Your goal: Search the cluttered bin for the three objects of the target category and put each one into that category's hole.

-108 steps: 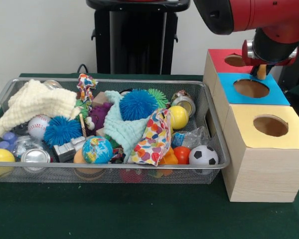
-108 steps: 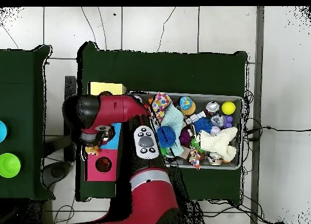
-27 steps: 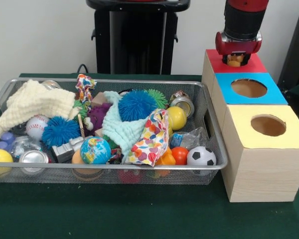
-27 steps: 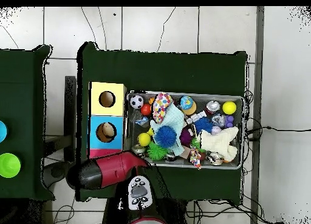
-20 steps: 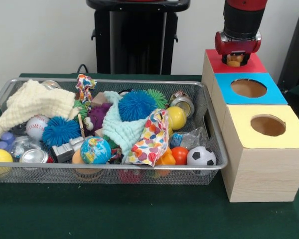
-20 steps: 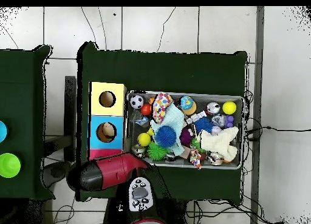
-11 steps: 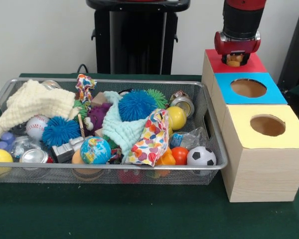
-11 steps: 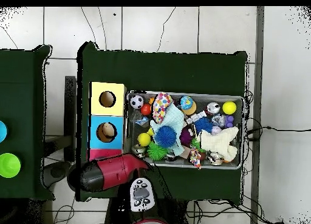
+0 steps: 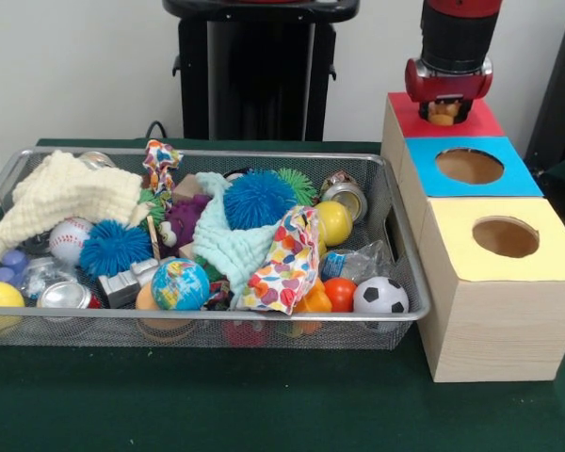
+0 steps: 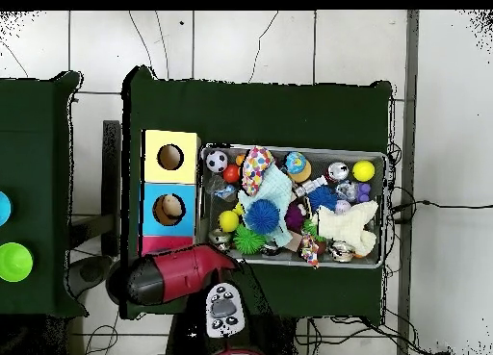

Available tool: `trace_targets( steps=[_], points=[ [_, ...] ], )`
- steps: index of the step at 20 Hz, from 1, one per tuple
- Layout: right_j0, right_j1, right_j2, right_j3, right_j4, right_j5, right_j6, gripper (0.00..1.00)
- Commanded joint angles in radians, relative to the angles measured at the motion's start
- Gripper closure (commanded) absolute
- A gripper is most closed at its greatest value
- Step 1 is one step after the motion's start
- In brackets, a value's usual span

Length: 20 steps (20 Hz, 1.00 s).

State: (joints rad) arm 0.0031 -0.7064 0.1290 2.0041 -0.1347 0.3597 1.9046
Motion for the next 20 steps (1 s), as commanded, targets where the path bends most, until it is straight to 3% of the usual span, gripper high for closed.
trace_targets(
  steps=[1, 7, 14, 20],
  points=[
    [0.032, -0.132, -0.016, -0.02, 0.047, 0.242, 0.117, 0.0],
    [0.038, -0.232, -0.008, -0.072, 0.115, 0.446, 0.134, 0.0],
    [0.006, -0.315, 0.009, -0.099, 0.157, 0.604, 0.108, 0.0],
    [-0.001, -0.32, 0.013, -0.1, 0.165, 0.614, 0.102, 0.0]
  ],
)
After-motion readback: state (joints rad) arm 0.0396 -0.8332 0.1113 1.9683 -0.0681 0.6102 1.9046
